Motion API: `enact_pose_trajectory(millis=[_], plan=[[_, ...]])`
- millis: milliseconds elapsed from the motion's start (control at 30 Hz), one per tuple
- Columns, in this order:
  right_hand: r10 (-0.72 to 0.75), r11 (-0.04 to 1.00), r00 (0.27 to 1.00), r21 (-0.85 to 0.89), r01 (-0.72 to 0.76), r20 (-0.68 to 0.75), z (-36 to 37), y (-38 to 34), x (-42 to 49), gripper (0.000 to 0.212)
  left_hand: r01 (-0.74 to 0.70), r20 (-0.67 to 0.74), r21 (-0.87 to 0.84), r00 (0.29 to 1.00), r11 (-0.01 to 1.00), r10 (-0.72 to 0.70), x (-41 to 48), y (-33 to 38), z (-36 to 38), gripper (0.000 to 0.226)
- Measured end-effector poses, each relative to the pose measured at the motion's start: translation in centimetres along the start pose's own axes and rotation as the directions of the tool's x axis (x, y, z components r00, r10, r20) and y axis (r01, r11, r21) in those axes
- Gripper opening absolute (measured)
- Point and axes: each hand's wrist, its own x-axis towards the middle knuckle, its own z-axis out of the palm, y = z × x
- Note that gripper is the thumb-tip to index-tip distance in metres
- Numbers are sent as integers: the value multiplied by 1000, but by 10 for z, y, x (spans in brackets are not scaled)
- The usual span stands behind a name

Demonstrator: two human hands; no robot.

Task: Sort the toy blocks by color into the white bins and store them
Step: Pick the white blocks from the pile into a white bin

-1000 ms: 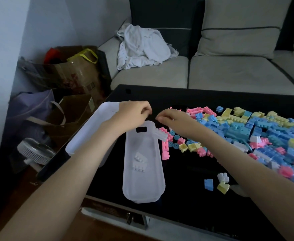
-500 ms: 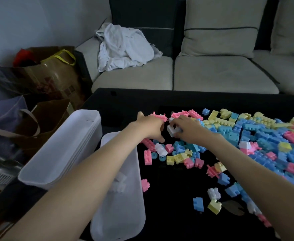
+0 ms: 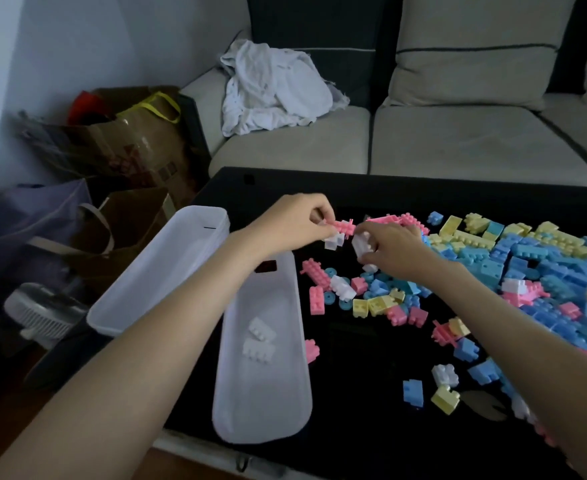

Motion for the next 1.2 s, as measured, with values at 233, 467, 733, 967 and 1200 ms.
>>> enact_pose_trajectory(millis=[233,467,733,967,1200], plan=[[-76,929,996,361,87,-46,-35,-44,-25,38,170,71,98,982,981,-177,-58,-29,-22,25],[-289,890,942,410,199,170,-17,-92,-47,48,166,0,242,985,956,-172,-56,-34,-23,18],[-5,982,999,187,-3,45,-13,-10,-19,31,101,-42,198,995,975,-95,-15,-22,-4,22],[9,993,975,-117,18,223,5,11,-4,31,74,93,455,987,888,-130,47,-17,36,45],[-11,993,992,115,-3,123,5,22,-1,16,60,155,466,977,883,-148,69,-11,64,35]])
